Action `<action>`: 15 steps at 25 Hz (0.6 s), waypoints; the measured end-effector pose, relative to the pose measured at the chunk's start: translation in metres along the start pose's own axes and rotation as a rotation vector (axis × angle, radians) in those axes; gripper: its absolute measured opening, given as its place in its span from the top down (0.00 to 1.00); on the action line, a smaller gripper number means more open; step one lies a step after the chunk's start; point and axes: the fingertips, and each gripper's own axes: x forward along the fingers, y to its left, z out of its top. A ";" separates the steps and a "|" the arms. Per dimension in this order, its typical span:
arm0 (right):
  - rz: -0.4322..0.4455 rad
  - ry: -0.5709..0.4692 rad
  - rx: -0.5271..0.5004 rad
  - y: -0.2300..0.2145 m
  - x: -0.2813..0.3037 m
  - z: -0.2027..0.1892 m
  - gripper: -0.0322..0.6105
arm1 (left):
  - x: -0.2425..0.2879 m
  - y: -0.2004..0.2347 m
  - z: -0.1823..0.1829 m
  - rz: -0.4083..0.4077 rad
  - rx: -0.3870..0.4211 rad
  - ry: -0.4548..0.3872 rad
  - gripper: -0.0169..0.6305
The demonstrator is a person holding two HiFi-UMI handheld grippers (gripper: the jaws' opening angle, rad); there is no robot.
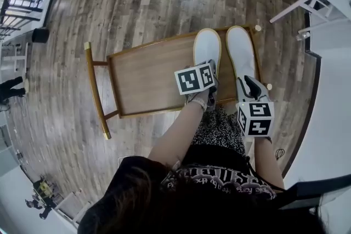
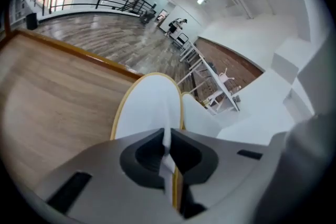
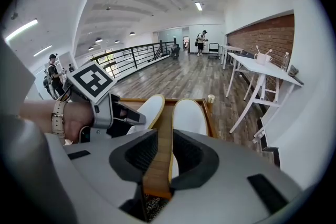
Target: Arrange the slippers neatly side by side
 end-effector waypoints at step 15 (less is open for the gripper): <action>-0.039 0.008 -0.003 -0.026 -0.004 -0.005 0.81 | 0.025 -0.018 -0.004 0.062 -0.187 -0.141 0.95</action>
